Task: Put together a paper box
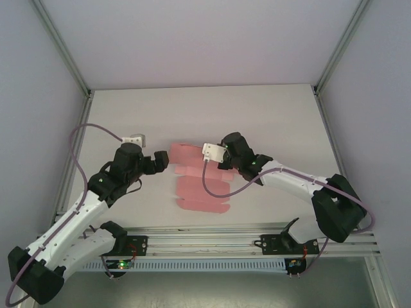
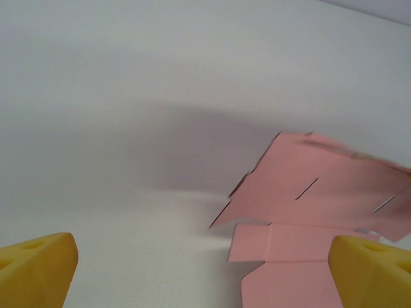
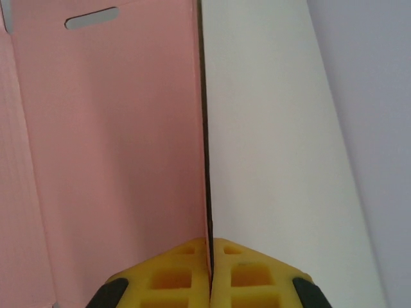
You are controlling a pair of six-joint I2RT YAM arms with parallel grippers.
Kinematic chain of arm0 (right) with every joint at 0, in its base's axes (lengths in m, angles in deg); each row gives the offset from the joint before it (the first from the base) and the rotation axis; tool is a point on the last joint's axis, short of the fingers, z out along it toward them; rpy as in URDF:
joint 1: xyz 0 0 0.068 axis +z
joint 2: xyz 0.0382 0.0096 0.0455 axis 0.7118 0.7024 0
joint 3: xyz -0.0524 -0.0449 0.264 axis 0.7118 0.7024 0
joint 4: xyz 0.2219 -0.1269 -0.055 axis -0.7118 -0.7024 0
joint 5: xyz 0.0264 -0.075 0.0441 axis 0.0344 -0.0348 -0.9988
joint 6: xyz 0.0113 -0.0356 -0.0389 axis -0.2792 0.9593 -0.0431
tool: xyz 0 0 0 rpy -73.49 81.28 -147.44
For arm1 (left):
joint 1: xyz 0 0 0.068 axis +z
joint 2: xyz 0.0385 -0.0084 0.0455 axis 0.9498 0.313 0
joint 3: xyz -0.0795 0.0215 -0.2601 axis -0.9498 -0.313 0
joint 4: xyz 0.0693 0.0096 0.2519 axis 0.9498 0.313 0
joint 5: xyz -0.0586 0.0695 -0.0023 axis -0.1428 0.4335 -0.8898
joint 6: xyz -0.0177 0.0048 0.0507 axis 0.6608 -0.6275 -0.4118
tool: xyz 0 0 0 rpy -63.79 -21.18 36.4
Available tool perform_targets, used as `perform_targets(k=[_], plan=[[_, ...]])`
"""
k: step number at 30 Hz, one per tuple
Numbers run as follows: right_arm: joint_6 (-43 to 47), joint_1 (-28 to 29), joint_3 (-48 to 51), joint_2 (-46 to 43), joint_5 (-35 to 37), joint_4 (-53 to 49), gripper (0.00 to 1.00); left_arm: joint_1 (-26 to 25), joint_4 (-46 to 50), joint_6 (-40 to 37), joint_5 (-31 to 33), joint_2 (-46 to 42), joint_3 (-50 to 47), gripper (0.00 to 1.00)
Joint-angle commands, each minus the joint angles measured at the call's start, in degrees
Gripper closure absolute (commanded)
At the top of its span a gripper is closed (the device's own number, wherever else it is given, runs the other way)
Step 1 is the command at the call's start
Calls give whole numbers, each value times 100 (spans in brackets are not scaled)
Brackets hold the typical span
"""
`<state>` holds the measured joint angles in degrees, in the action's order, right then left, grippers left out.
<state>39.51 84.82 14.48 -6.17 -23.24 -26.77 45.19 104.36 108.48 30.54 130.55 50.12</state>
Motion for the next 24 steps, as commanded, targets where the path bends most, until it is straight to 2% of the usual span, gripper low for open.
perform_targets(k=[1,4,8,10,11,12,13,16,21,24], plan=[[877,18,-530,221,-130,-97,100,-33,-91,-331,-53,438,606,0],[910,9,-760,389,-237,-390,100,-33,-535,-623,-1061,963,899,0],[916,11,-683,477,-265,-318,100,-37,-966,-584,-1904,1662,1178,2],[930,2,-634,491,-272,-281,100,-33,-1032,-556,-2181,1933,1319,13],[899,-6,-612,475,-288,-272,100,-33,-1078,-514,-2258,2030,1359,19],[856,-20,-596,465,-319,-265,100,-33,-1117,-448,-2259,2093,1382,32],[840,-22,-583,438,-344,-262,100,-33,-1135,-413,-2244,2157,1398,38],[768,-33,-509,383,-433,-184,100,-33,-1200,-316,-2202,2240,1366,46],[696,-33,-467,369,-591,-165,100,-33,-1280,-155,-1702,2240,1177,49],[653,-33,-515,400,-483,-147,100,-36,-1422,-132,-1951,2290,1088,53]])
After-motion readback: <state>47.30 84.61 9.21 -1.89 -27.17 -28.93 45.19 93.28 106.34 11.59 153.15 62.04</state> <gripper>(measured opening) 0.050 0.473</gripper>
